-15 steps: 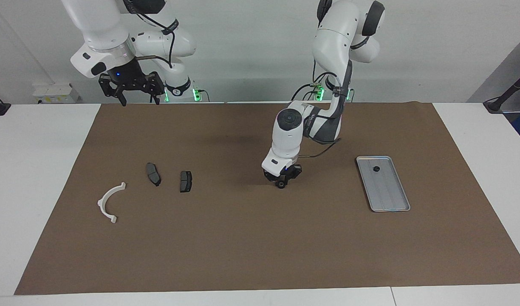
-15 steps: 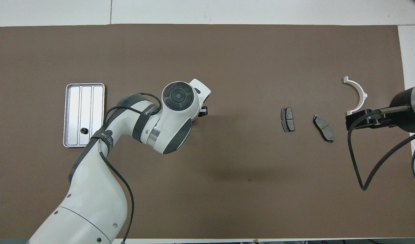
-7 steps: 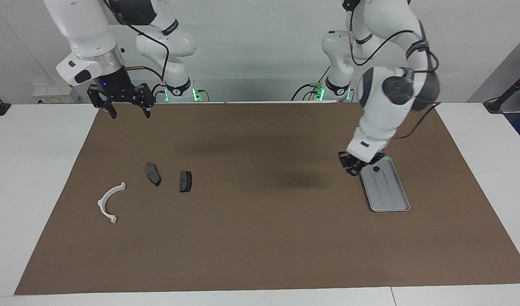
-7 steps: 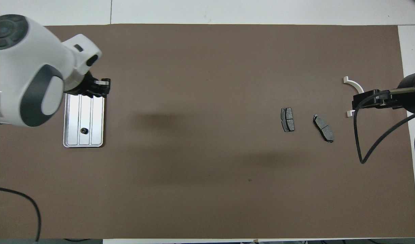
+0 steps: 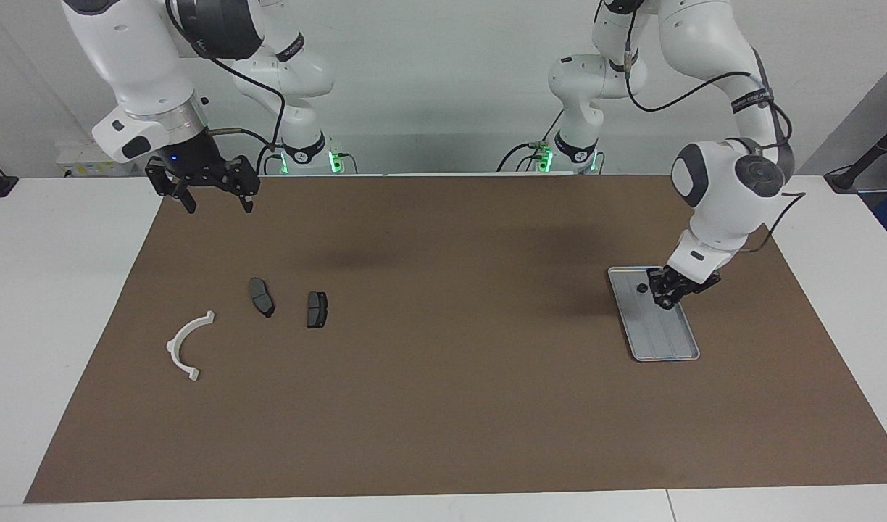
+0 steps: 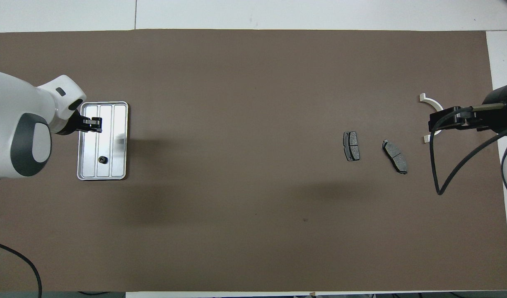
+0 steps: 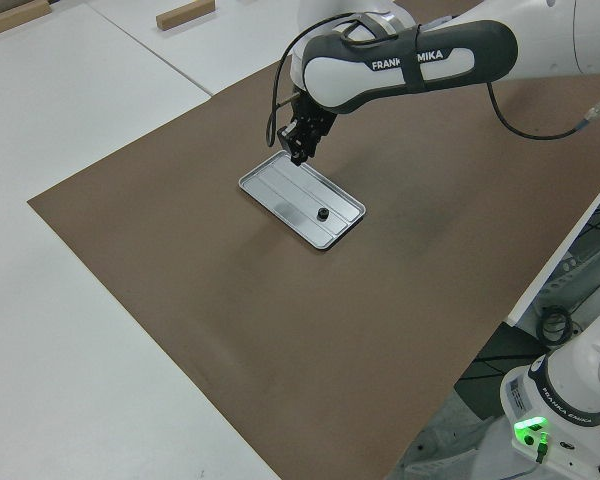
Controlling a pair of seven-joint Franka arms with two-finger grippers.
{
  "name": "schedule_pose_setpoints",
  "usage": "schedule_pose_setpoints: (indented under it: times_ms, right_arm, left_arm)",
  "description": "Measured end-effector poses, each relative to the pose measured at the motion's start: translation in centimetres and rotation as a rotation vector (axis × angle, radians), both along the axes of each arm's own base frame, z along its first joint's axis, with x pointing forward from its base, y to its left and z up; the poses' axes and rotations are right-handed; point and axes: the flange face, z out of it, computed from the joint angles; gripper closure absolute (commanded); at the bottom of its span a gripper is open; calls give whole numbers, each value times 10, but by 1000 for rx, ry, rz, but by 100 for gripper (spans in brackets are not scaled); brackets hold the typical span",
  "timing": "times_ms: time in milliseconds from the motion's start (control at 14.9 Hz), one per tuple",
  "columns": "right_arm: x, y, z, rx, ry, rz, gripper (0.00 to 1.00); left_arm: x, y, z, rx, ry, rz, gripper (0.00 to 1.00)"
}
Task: Pick bearing gear from pile to tray
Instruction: 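Lower the second bearing into the tray and open the left gripper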
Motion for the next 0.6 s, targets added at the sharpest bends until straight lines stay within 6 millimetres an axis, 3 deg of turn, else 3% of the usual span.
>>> schedule_pose_setpoints:
  times_ms: [201,604]
  right_arm:
    - [-2,3,2,4,7,4,0]
    - [-4,7,6,6,14,11,0]
  left_arm:
    - [-11,0,-24,-1,-8,-1,100]
    - [-10,10,-40,0,-19,10,100]
